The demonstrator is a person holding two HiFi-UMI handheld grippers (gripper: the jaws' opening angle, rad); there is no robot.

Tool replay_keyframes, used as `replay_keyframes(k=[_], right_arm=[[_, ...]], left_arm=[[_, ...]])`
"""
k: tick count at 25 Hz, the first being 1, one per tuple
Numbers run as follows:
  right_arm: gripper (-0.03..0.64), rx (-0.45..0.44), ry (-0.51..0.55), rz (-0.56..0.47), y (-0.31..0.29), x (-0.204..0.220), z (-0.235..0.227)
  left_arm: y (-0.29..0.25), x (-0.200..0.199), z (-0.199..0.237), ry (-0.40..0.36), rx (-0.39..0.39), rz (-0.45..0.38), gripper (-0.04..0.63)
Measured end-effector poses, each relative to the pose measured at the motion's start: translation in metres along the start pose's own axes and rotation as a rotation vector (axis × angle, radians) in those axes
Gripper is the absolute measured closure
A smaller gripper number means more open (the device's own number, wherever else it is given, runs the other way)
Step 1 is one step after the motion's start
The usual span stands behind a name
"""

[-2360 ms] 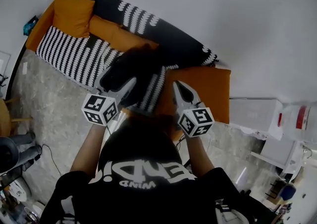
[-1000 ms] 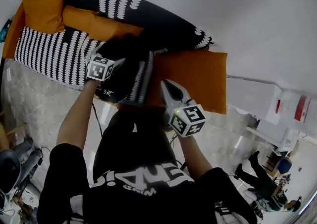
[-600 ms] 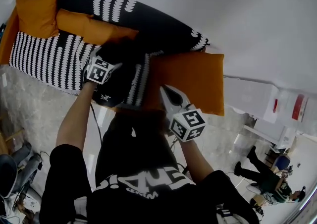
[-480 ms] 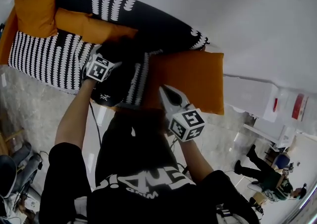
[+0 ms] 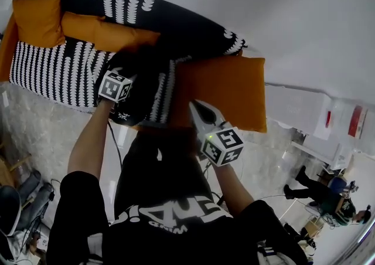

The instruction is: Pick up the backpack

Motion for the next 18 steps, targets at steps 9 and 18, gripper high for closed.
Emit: replay_keyframes(k=[9,18], right_arm=[[0.617,-0.026,0.003,0.003,-0.003,-0.001,-0.001],[0.617,-0.04,0.023,-0.016,0.002,-0.01,0.003]], left_arm=[[0.027,0.016,-0.017,0.086,0.034,-0.103,0.561],[0.096,0.018,-0.048,0.09,0.005,-0.291,0.566]])
Point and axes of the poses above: the fingertips, and each gripper's own axes: y backward along the fingers, z to its left, x out of its underside, the point moved 6 cm from there along y, backward along the fingers, and after that the axes turned 10 degrees about x, right-handed, at the moved point
